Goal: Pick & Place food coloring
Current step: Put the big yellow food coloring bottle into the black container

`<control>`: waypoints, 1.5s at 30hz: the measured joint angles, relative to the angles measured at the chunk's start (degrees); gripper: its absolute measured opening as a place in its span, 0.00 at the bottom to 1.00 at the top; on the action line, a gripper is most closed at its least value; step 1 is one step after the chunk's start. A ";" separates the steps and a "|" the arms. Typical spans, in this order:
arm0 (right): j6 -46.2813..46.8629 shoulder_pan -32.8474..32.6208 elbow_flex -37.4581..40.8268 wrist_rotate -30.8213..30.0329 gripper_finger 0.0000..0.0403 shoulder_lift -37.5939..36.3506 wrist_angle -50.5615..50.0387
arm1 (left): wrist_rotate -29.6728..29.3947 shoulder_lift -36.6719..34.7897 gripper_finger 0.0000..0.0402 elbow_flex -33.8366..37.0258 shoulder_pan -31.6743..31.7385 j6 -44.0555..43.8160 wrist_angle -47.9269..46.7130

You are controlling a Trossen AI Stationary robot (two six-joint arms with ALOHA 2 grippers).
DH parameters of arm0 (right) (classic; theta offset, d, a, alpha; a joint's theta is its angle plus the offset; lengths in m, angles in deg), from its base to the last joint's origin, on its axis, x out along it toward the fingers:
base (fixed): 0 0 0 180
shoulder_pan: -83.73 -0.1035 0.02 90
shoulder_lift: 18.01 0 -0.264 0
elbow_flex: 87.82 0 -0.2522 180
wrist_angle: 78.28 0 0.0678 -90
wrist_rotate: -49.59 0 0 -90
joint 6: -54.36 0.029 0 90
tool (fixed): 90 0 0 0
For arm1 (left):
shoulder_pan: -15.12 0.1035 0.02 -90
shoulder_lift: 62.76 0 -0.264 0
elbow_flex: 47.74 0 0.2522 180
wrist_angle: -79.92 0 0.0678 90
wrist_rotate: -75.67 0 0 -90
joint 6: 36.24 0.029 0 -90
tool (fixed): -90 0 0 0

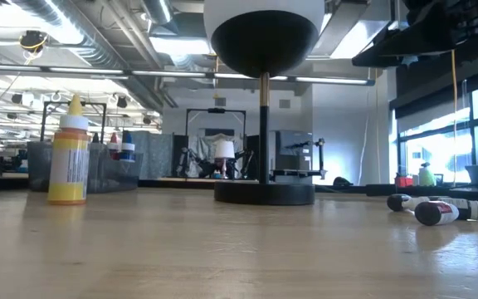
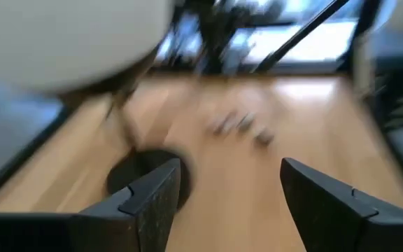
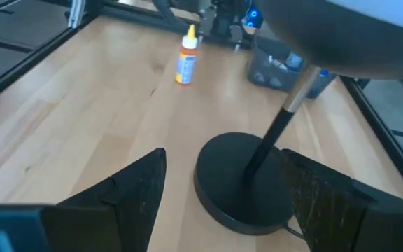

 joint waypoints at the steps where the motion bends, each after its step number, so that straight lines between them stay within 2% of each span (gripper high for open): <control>1: 0.10 0.30 0.00 0.02 0.70 -0.01 -0.07 | 1.33 0.17 0.60 -1.41 1.52 -3.45 -5.21; 5: 0.15 1.06 0.00 0.03 0.70 0.01 -1.12 | 8.19 0.97 0.59 -7.03 7.69 -19.36 -23.74; 7: 0.11 1.07 0.00 0.05 0.70 0.01 -1.50 | 12.30 1.70 0.58 -7.84 10.63 -23.99 -29.78; 12: -0.03 1.04 0.00 0.03 0.70 0.01 -2.26 | 24.99 4.38 0.57 -7.89 15.70 -22.07 -30.93; 21: -0.01 1.04 -0.02 0.03 0.69 0.05 -4.64 | 33.20 10.84 0.57 -7.93 18.74 -22.39 -34.87; 32: -0.03 1.04 -0.02 0.03 0.69 0.05 -4.55 | 34.23 15.16 0.54 -7.93 19.06 -22.72 -38.49; 36: -0.03 1.04 -0.02 0.03 0.69 0.05 -4.52 | 37.10 15.74 0.54 -7.93 19.06 -22.74 -38.49; 45: -0.03 1.04 -0.04 0.01 0.69 0.05 -4.55 | 36.40 15.79 0.50 -7.93 19.08 -24.68 -41.40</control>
